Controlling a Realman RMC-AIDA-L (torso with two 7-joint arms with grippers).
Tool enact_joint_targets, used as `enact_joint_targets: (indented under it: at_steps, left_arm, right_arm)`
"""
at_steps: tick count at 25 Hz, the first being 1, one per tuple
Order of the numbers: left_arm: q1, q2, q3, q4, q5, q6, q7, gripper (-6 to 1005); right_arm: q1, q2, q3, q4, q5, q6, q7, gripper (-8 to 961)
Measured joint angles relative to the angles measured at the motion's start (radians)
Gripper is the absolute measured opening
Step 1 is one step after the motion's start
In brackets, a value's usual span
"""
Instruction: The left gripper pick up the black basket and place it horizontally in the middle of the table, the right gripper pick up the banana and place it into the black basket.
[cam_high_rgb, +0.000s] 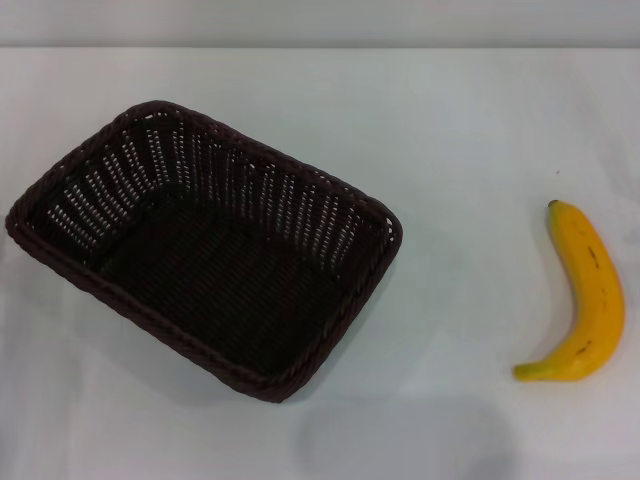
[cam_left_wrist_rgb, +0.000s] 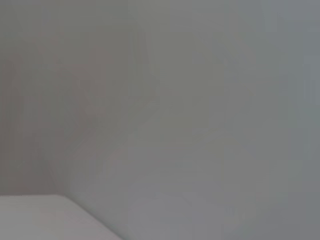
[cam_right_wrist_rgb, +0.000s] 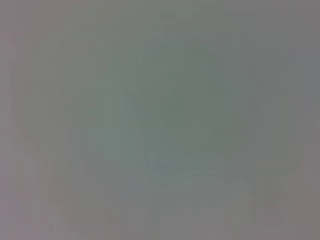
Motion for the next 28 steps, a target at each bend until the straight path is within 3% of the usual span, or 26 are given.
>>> enact_joint_targets:
  at_steps: [6,11,13,16,18,21,24,26,28]
  left_arm:
    - [0.002,0.009,0.007,0.109,0.071,0.009,-0.176,852]
    - [0.004,0.025,0.009,0.321,0.274,0.070,-0.505,849]
    - [-0.004,0.044,0.024,0.427,0.409,0.113,-0.667,848]
    - [-0.038,0.114,0.089,0.563,0.654,0.157,-0.971,846]
    - [-0.076,0.180,0.149,0.622,0.794,0.156,-1.157,845]
    - [-0.173,0.320,0.265,0.703,1.066,0.105,-1.480,843]
    - [-0.258,0.383,0.294,0.743,1.250,0.046,-1.618,841]
    - [-0.318,0.409,0.296,0.772,1.372,-0.011,-1.663,840]
    - [-0.372,0.421,0.297,0.788,1.470,-0.055,-1.676,839]
  right_arm:
    - [0.001,-0.001,0.000,-0.002,0.002,-0.002,0.000,840]
    - [0.005,-0.001,0.002,-0.007,0.003,-0.002,0.000,840]
    - [0.008,-0.001,0.002,-0.008,0.003,-0.003,0.000,840]
    - [0.012,-0.001,0.002,-0.010,0.002,-0.003,0.000,840]
    - [0.016,-0.001,0.002,-0.010,0.002,-0.003,0.000,840]
    - [0.021,-0.001,0.002,-0.011,0.003,-0.003,0.000,840]
    - [0.028,-0.001,0.002,-0.011,0.002,-0.003,0.000,840]
    - [0.032,-0.001,0.002,-0.010,0.002,-0.003,0.000,840]
    - [0.034,0.000,0.001,-0.007,0.002,-0.003,0.000,840]
